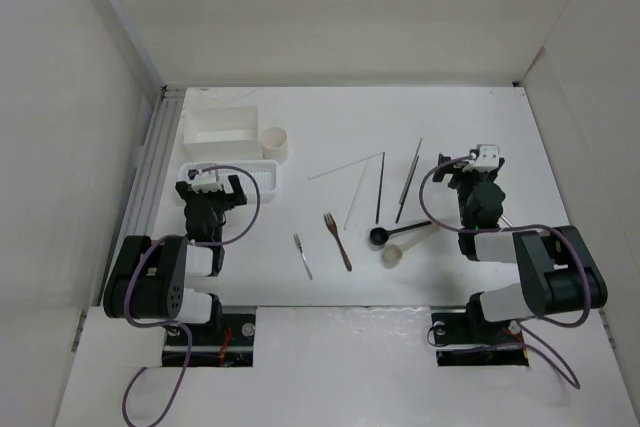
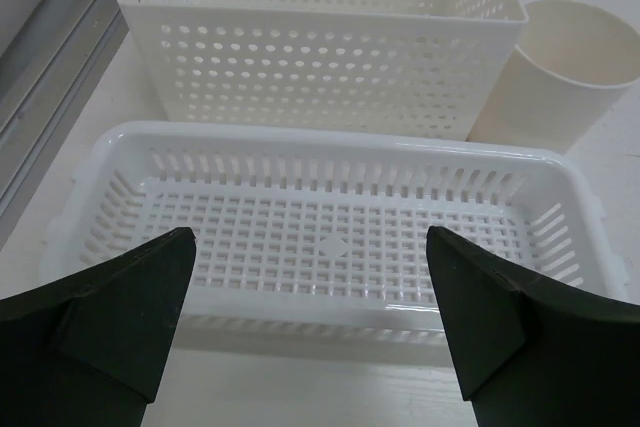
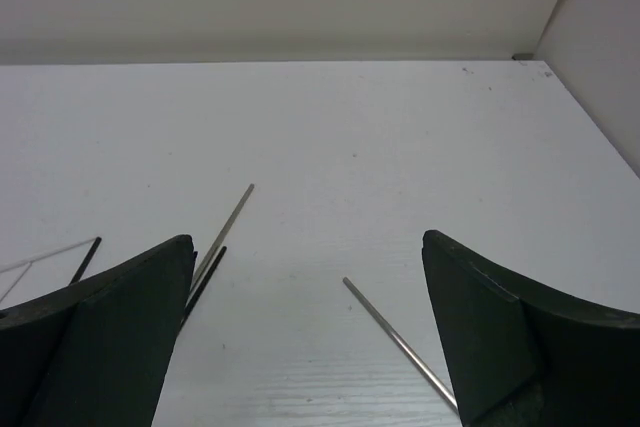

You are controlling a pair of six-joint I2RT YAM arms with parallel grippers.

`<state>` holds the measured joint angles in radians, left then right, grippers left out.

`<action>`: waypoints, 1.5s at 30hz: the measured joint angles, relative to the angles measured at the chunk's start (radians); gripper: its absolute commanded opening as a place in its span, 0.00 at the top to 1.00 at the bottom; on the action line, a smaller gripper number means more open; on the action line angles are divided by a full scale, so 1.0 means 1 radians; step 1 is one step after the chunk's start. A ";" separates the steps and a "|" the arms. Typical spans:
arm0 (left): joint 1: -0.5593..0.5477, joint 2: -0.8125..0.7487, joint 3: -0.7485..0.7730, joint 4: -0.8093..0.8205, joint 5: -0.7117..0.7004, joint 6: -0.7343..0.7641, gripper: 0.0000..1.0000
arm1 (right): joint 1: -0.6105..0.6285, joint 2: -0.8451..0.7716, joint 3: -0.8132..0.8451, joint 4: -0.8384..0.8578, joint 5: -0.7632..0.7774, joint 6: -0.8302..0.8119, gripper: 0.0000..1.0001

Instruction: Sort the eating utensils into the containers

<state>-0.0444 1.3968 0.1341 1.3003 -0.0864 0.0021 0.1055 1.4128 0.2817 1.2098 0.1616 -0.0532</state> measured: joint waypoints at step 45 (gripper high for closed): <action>-0.613 0.943 2.038 -2.133 0.413 0.587 0.41 | -0.123 -0.039 1.077 -1.712 -0.459 0.077 0.09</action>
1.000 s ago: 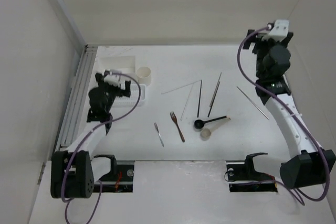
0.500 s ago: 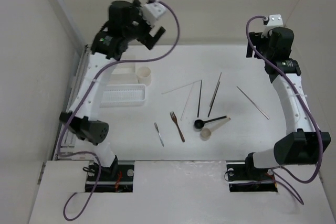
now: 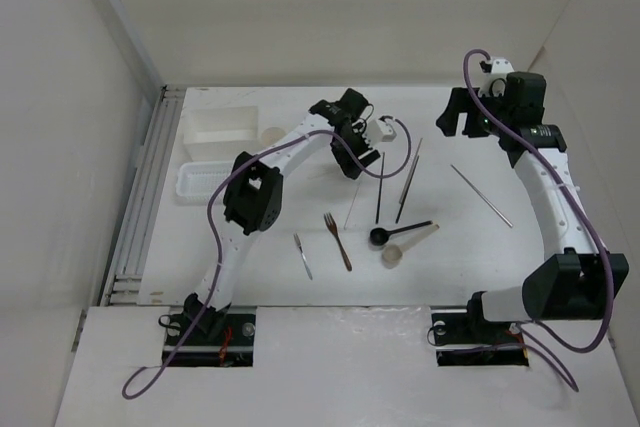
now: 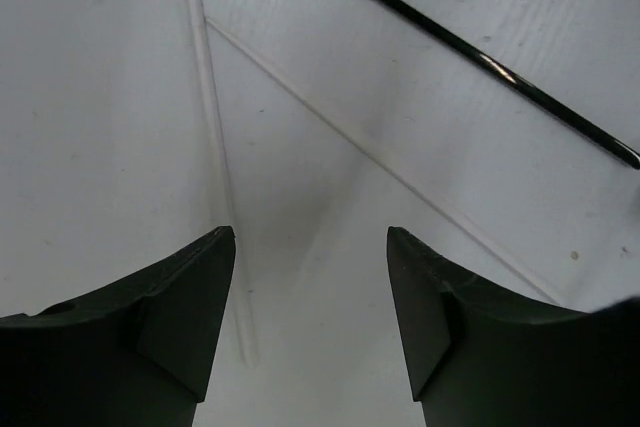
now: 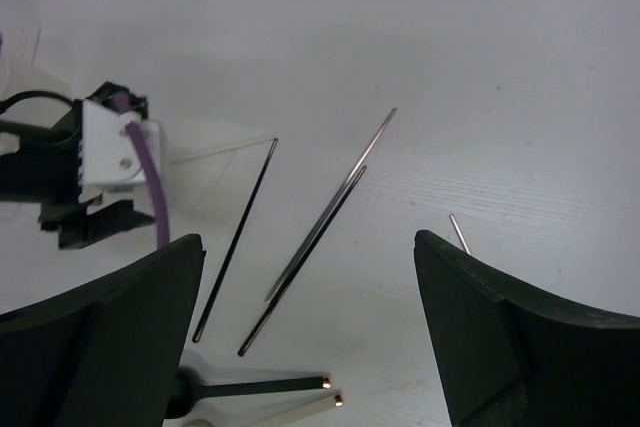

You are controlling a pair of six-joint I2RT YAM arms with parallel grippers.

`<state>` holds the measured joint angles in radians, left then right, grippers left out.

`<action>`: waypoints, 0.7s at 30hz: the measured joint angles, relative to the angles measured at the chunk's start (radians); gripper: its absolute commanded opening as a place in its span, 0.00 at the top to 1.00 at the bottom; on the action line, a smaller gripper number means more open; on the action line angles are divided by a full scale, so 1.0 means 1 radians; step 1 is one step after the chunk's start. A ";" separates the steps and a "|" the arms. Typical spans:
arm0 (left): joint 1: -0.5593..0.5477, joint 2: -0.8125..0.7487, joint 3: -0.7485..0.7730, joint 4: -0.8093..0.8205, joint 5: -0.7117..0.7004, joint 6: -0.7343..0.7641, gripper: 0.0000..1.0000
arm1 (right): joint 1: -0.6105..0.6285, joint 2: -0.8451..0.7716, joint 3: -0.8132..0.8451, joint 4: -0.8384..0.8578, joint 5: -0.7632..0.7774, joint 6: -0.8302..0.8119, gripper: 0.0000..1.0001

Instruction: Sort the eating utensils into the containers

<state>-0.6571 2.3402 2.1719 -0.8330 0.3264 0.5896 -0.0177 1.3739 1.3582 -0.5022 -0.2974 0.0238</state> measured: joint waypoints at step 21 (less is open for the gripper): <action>0.088 0.066 -0.070 0.137 0.040 -0.026 0.57 | 0.032 -0.032 -0.019 0.003 -0.111 0.011 0.07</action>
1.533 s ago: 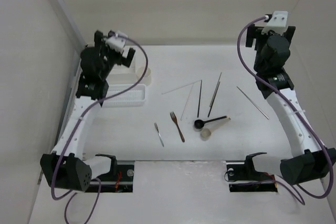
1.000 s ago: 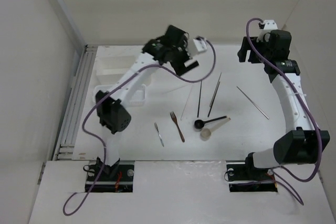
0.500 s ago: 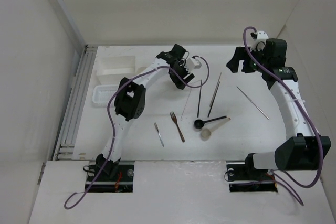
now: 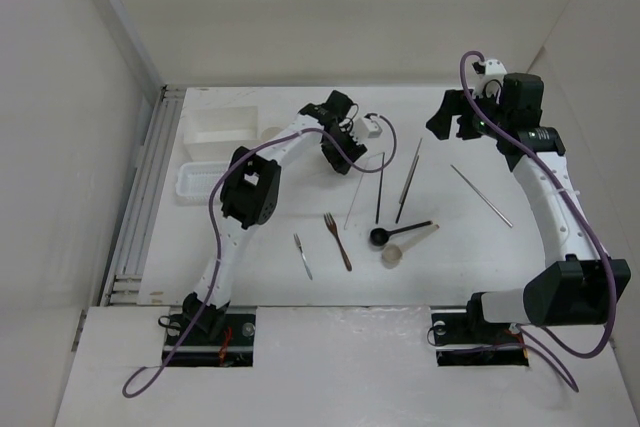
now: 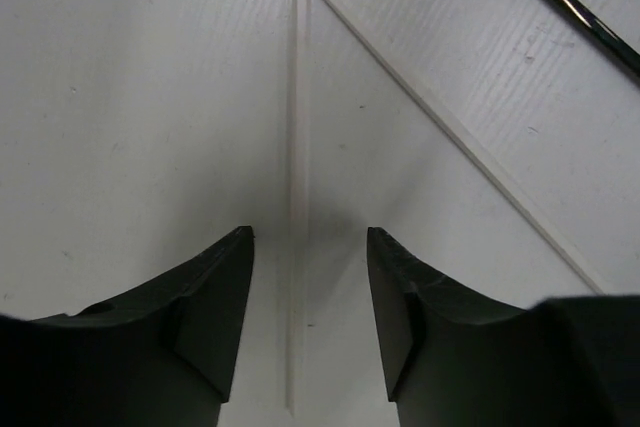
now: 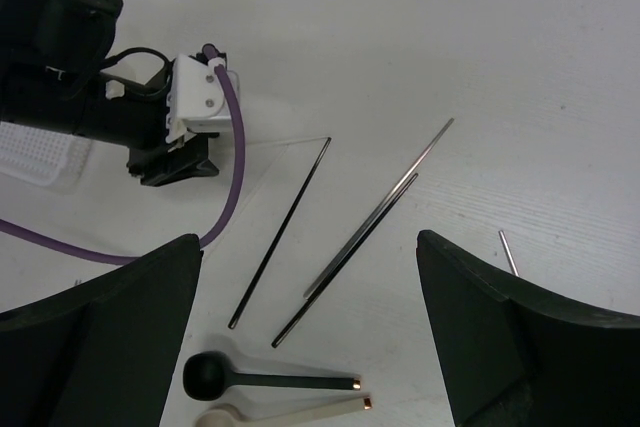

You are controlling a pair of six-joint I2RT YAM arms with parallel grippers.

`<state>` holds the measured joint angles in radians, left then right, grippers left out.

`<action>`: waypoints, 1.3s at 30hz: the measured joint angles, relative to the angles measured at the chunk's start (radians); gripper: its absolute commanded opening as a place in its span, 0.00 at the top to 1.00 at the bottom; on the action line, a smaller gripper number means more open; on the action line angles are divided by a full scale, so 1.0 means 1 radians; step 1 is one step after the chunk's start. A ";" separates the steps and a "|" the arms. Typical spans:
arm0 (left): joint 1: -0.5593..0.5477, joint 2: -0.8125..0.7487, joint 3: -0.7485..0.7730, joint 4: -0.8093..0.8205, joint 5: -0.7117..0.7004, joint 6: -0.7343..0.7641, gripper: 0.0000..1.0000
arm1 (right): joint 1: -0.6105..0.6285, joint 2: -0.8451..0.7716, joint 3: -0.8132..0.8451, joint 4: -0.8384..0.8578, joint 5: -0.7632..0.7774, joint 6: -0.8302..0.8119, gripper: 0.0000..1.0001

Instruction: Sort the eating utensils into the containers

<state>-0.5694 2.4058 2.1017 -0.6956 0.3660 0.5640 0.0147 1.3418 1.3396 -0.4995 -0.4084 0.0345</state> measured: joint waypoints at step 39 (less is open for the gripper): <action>-0.008 -0.343 0.000 -0.172 -0.126 0.148 1.00 | 0.007 -0.014 -0.036 0.113 -0.031 0.049 0.07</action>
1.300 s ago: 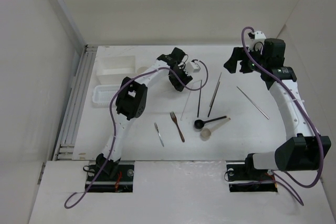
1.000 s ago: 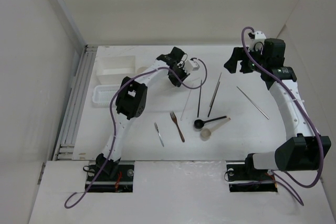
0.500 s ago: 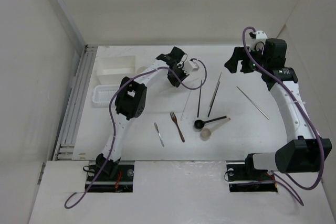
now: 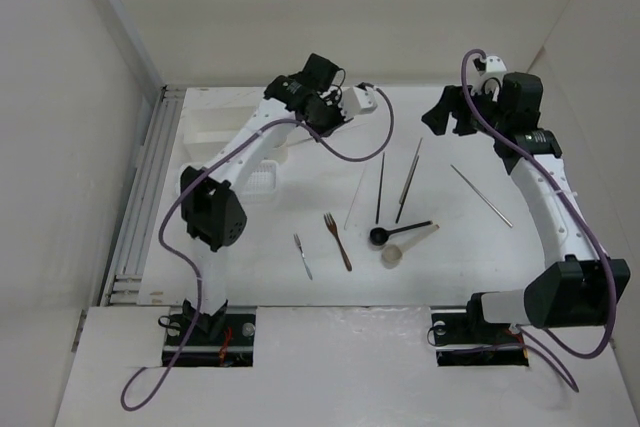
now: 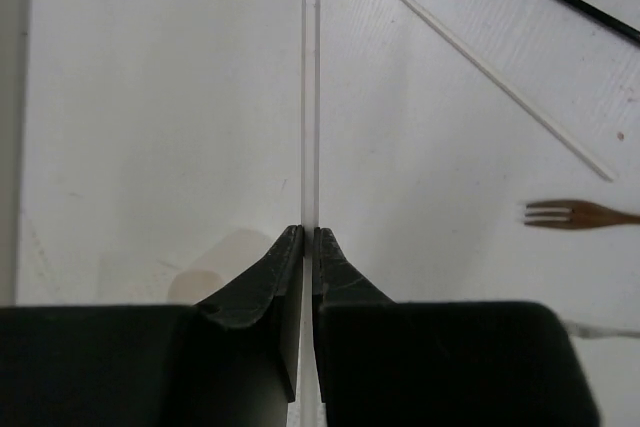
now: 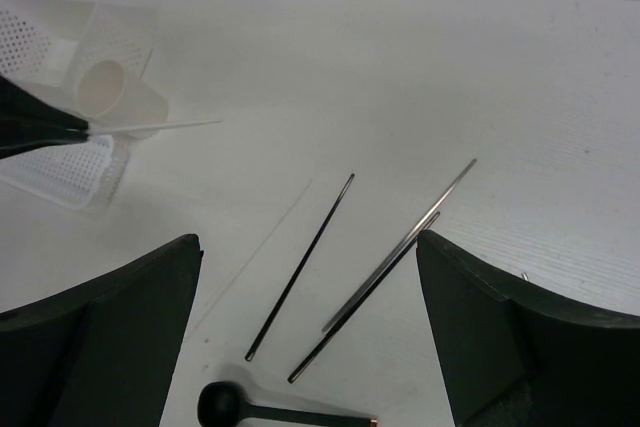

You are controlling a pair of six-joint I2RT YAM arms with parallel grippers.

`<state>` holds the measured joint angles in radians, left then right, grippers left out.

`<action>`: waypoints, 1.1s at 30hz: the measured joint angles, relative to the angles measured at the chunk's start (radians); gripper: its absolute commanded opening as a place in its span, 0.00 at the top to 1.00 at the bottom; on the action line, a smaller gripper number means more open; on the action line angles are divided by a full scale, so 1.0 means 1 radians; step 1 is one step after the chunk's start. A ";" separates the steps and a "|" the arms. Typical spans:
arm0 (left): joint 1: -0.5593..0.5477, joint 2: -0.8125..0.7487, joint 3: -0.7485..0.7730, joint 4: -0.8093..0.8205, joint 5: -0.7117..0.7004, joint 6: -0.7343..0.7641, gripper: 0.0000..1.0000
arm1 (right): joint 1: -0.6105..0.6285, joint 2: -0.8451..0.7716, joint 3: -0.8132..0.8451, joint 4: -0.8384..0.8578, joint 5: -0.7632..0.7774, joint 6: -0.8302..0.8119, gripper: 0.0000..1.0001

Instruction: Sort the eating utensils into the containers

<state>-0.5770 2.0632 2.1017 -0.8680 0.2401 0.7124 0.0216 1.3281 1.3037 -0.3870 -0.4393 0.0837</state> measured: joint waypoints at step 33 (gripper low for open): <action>0.579 -0.422 -0.848 0.152 0.117 0.792 1.00 | 0.242 0.197 0.160 0.080 0.118 0.093 0.04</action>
<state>0.0025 1.6409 1.2533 -0.7158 0.3573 1.5047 0.2634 1.5253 1.4639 -0.3073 -0.3210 0.1768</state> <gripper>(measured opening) 0.028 0.952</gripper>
